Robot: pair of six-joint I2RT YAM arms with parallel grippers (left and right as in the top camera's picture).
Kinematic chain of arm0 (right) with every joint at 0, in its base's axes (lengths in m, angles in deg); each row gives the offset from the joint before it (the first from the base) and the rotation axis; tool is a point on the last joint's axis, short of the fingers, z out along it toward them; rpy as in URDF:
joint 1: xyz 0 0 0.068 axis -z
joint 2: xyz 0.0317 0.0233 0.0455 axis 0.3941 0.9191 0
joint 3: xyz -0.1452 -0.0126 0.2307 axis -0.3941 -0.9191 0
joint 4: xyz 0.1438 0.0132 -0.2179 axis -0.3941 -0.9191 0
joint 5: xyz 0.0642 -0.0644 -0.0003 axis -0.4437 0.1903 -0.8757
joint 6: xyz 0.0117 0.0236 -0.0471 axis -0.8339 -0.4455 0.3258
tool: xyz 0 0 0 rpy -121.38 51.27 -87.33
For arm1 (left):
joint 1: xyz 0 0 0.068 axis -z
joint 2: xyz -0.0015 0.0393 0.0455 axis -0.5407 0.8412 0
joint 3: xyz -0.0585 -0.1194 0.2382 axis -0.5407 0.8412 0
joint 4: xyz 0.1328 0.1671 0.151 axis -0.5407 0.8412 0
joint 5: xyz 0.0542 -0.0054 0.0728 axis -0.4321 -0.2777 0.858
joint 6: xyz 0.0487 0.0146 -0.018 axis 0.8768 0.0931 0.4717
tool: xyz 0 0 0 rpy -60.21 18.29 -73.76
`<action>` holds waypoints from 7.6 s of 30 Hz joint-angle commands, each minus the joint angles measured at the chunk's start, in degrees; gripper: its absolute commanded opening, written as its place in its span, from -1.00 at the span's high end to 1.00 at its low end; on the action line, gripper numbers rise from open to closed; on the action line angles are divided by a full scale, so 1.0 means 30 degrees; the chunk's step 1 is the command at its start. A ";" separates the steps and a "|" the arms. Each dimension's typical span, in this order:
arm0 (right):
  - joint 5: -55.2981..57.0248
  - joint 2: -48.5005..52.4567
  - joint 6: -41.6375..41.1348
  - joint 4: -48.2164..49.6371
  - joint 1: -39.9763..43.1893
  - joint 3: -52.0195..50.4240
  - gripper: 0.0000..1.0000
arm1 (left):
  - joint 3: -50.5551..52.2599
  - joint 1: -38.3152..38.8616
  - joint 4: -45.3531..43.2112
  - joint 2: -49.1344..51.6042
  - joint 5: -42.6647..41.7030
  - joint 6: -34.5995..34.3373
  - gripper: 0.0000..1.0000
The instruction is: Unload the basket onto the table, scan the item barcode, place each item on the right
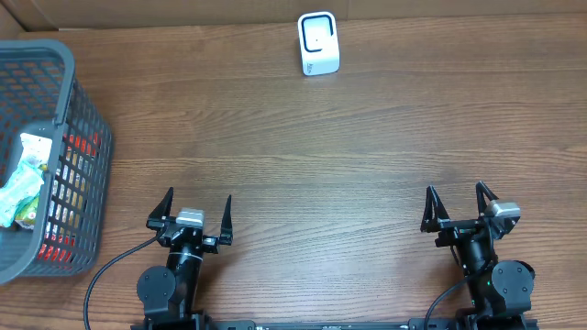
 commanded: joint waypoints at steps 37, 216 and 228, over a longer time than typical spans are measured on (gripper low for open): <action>0.0182 -0.0131 0.0022 0.0117 -0.0109 -0.0175 -1.00 | 0.0073 0.0109 0.0015 -0.0168 0.0000 0.0277 -0.99; 0.0182 -0.0131 0.0022 0.0117 -0.0109 -0.0175 -1.00 | -3.1255 -1.4105 2.0363 3.7084 0.3016 0.1224 -0.62; 0.0182 -0.0131 0.0022 0.0117 -0.0109 -0.0175 -1.00 | -3.1255 -1.3675 1.9802 3.9765 0.3220 0.1800 -0.62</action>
